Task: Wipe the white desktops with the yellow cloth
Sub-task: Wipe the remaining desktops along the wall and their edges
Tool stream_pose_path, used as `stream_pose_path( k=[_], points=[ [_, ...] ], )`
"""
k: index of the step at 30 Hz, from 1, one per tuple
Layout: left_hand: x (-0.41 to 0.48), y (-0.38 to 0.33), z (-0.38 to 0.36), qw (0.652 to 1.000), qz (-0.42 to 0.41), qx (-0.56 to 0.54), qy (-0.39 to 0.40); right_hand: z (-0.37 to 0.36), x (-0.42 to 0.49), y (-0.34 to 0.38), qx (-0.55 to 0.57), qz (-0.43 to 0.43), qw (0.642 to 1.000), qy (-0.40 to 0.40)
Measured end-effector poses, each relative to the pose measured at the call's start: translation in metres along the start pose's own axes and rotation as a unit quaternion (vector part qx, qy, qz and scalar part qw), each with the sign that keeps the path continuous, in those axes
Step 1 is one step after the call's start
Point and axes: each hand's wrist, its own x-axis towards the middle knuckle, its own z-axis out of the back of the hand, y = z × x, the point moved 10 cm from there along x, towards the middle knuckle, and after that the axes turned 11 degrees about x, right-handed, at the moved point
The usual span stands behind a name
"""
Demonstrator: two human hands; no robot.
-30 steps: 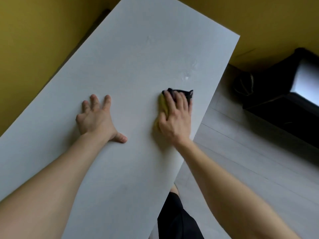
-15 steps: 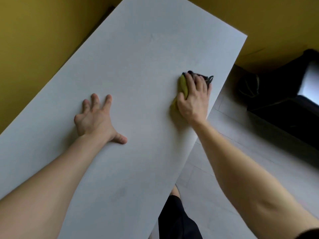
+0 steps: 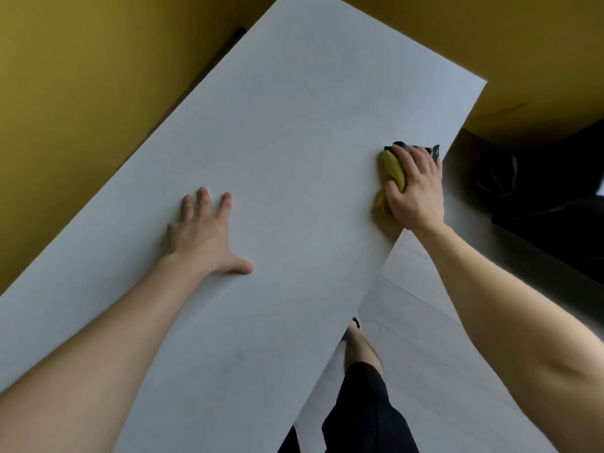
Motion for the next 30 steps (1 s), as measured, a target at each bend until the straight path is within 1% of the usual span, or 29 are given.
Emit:
stream_pose_path(
  k=[1,2,3,5,7,8,10,11,12,14,15,17,19,20,21,22,23,24,26,27,28,29,30],
  points=[
    [-0.002,-0.004,-0.001,1.000,-0.009,-0.022,-0.016,-0.002,0.001,0.004,-0.009,-0.012,1.000,-0.013],
    [-0.005,-0.012,0.001,0.997,-0.016,-0.046,-0.055,-0.005,-0.007,0.016,-0.019,-0.008,1.000,-0.019],
    [-0.009,-0.023,0.007,0.990,-0.020,-0.073,-0.117,-0.012,-0.024,0.032,-0.024,0.017,1.000,-0.006],
    [-0.017,-0.049,0.023,0.963,-0.021,-0.112,-0.244,-0.035,-0.071,0.073,-0.021,0.113,0.991,0.064],
    [-0.014,-0.081,0.030,0.937,-0.037,-0.131,-0.322,-0.053,-0.111,0.098,-0.002,0.222,0.961,0.163],
    [-0.010,-0.092,0.031,0.931,-0.036,-0.132,-0.339,-0.056,-0.119,0.098,0.008,0.268,0.942,0.202],
    [-0.005,-0.105,0.026,0.929,-0.019,-0.121,-0.348,-0.051,-0.097,0.079,0.015,0.334,0.909,0.249],
    [-0.004,-0.107,0.023,0.929,-0.013,-0.115,-0.352,-0.044,-0.069,0.060,0.013,0.336,0.909,0.248],
    [-0.004,-0.107,0.020,0.927,-0.010,-0.113,-0.358,-0.033,-0.030,0.038,0.010,0.310,0.924,0.223],
    [-0.006,-0.105,0.018,0.920,-0.007,-0.121,-0.373,0.000,0.055,-0.010,0.003,0.198,0.970,0.139],
    [-0.006,-0.105,0.018,0.918,-0.006,-0.125,-0.377,0.014,0.090,-0.031,-0.001,0.142,0.984,0.106],
    [-0.004,-0.104,0.018,0.914,0.000,-0.127,-0.386,0.025,0.129,-0.049,-0.008,0.071,0.996,0.061],
    [-0.002,-0.104,0.015,0.915,0.001,-0.128,-0.384,0.017,0.123,-0.033,-0.020,0.060,0.997,0.033],
    [-0.002,-0.104,0.013,0.916,-0.001,-0.127,-0.381,0.010,0.103,-0.016,-0.016,0.078,0.996,0.034],
    [-0.003,-0.103,0.013,0.916,-0.002,-0.127,-0.380,-0.002,0.071,0.006,-0.005,0.115,0.992,0.054],
    [-0.004,-0.104,0.013,0.917,-0.004,-0.126,-0.379,-0.017,0.031,0.032,0.008,0.165,0.982,0.094],
    [-0.003,-0.103,0.014,0.917,-0.006,-0.124,-0.378,-0.033,-0.011,0.058,0.016,0.223,0.964,0.143],
    [-0.002,-0.103,0.015,0.918,-0.006,-0.120,-0.377,-0.047,-0.050,0.081,0.020,0.285,0.938,0.196],
    [-0.003,-0.104,0.015,0.920,-0.003,-0.117,-0.373,-0.062,-0.091,0.099,0.024,0.374,0.886,0.274],
    [-0.003,-0.105,0.015,0.921,-0.001,-0.116,-0.373,-0.062,-0.088,0.096,0.023,0.408,0.864,0.295],
    [-0.003,-0.104,0.014,0.921,0.001,-0.115,-0.372,-0.060,-0.070,0.087,0.015,0.426,0.852,0.303],
    [-0.003,-0.104,0.014,0.921,0.001,-0.115,-0.372,-0.055,-0.041,0.074,0.012,0.419,0.858,0.297],
    [-0.002,-0.104,0.014,0.920,-0.001,-0.117,-0.373,-0.044,-0.001,0.056,0.016,0.389,0.881,0.267]
  ],
)
